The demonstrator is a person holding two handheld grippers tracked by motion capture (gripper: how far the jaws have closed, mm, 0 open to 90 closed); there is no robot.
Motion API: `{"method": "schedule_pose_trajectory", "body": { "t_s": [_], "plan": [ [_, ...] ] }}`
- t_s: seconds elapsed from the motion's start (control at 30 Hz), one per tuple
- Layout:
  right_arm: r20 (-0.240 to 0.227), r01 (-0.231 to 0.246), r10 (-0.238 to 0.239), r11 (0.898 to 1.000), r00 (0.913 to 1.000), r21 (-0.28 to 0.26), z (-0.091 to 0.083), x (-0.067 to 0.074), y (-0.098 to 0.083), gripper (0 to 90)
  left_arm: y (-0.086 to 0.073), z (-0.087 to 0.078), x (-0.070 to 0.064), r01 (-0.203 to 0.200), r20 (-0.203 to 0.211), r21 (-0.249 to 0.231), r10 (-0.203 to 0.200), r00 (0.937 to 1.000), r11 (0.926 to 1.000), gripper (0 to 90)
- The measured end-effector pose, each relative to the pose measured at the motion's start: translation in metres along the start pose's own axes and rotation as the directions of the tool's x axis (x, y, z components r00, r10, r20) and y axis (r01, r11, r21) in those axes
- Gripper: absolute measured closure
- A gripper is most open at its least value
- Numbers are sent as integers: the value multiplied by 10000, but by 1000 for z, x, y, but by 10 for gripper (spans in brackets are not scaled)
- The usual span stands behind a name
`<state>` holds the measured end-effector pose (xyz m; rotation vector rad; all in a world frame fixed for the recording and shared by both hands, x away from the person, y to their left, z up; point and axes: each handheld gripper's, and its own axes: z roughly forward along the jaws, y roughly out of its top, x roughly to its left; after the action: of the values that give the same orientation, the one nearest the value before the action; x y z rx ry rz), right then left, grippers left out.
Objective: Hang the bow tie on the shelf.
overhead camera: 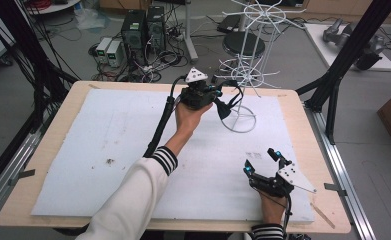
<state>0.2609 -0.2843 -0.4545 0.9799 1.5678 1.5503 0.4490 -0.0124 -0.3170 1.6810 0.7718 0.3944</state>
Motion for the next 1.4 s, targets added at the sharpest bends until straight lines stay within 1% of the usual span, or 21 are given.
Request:
{"method": "schedule_pose_trajectory", "body": {
  "t_s": [0.17,0.33,0.4,0.5,0.57,0.63,0.67,0.7,0.77,0.8,0.87,0.9,0.93,0.97,1.0,1.07,1.13,1.17,1.27,1.37,1.4],
  "plan": [
    [-9,-3,3,10000,10000,-13,0,0,0,86,-2,2,-3,-167,-59,196,168,9998,9997,830],
    [-22,-69,69,10000,10000,-12,0,0,0,86,-3,0,-5,-482,-129,368,487,9987,9982,761],
    [-15,-67,67,10000,10000,-3,0,0,0,86,-2,-1,-4,-448,-119,326,452,9989,9985,741],
    [-50,-93,94,10000,9999,23,0,0,0,86,-1,-1,2,-226,-166,307,231,9996,9993,683],
    [-24,-61,61,10000,10000,-75,0,-1,0,86,-2,-1,6,-119,-308,330,129,9994,9994,592],
    [-24,-59,59,10000,10000,-56,0,-1,0,86,-3,-1,9,-80,-441,285,92,9990,9996,453],
    [-34,-112,112,9999,9999,-1,-1,0,0,86,-3,-2,9,-112,-401,247,122,9991,9996,421],
    [-19,-76,76,10000,10000,4,-1,0,0,86,-3,-3,9,-208,-372,198,215,9991,9996,397],
    [-36,-118,118,9999,9999,-37,0,0,0,86,-3,-5,9,-419,-472,99,423,9980,9991,348],
    [-11,-89,89,9999,10000,-69,0,-1,0,86,-3,-6,9,-570,-456,53,571,9973,9984,317],
    [-3,-78,78,9999,10000,-68,0,-1,0,87,-4,-9,9,-766,-326,-67,764,9965,9970,276],
    [-28,-121,121,9999,9999,-15,-1,0,0,86,-5,-12,10,-925,-274,-109,922,9954,9957,262],
    [-11,-74,74,10000,10000,-7,-1,0,0,86,-6,-14,10,-1086,-206,-165,1082,9939,9940,224],
    [-16,-72,72,10000,10000,6,-1,0,0,86,-8,-18,10,-1272,-134,-261,1268,9918,9915,185],
    [-24,-46,46,10000,10000,-27,-1,0,0,87,-10,-22,10,-1425,-75,-335,1423,9898,9892,180],
    [-18,-41,41,10000,10000,-53,-1,1,0,87,-17,-36,10,-1906,-34,-491,1907,9816,9804,178],
    [-2,-43,43,10000,10000,-60,-1,1,0,86,-24,-53,10,-2326,-55,-704,2328,9725,9700,177],
    [11,-28,28,10000,10000,-58,-1,1,0,86,-27,-63,11,-2394,8,-820,2403,9707,9675,177],
    [37,0,0,10000,10000,-71,-1,1,0,86,-38,-95,15,-2383,54,-1219,2407,9706,9635,176],
    [51,-5,5,10000,10000,-68,-1,1,0,86,-52,-128,21,-2517,-3,-1588,2549,9670,9547,176],
    [73,8,-8,10000,10000,-46,-1,1,0,86,-57,-140,24,-2556,-37,-1646,2586,9660,9527,176]
  ]
}}
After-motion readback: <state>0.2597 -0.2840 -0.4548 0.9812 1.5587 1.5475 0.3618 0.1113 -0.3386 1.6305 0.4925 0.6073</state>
